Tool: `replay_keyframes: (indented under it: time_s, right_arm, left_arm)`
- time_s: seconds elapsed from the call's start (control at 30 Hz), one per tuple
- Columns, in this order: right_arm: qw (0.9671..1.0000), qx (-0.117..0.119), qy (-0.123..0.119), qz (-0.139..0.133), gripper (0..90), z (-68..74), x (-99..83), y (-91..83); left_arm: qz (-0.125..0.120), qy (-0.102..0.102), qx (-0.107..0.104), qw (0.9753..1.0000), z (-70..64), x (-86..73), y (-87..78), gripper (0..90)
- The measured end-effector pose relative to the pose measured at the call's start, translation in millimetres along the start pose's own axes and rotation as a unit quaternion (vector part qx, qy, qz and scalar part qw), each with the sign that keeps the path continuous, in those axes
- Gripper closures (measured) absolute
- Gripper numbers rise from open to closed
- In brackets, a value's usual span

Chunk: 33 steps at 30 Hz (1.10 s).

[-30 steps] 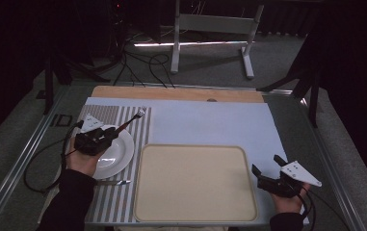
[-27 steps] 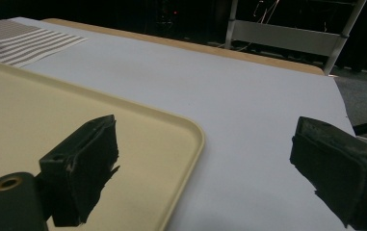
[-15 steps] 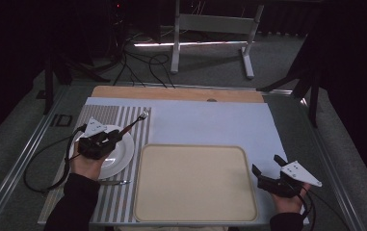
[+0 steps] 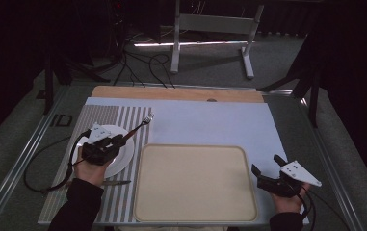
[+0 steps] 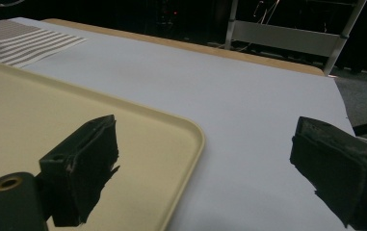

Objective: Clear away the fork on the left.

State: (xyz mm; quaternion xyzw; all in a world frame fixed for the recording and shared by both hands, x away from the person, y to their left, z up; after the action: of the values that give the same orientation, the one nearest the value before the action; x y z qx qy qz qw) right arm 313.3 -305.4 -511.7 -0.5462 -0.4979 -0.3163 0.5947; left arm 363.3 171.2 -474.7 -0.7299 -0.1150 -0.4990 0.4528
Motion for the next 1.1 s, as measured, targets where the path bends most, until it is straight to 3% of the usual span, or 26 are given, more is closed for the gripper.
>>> replay_keyframes:
  time_s: [0.57, 1.1]
  right_arm:
    - [1.0000, 0.000, -0.001, -0.001, 9.3, -0.1, 0.4, -0.1]
    - [1.0000, 0.000, -0.002, 0.000, 9.3, 0.4, 0.2, -0.2]
  left_arm:
    - [-0.008, -0.007, -0.004, 0.9999, -13.2, -5.2, -1.6, 76.3]
    - [-0.009, 0.008, -0.005, 0.9999, -31.6, -18.3, -1.1, 76.2]
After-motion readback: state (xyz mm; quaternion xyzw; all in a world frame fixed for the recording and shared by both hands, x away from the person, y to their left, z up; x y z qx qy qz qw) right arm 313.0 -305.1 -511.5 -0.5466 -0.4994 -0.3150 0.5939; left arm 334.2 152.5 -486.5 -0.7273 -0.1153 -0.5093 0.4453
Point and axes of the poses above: each handheld gripper's, and its own axes: y roughly forward along the jaws, x roughly out of its top, z roughly to its left, the point moved 8 cm from there along y, roughly forward along the jaws, and after that the axes turned 9 degrees about -x, right-handed, at the moved point
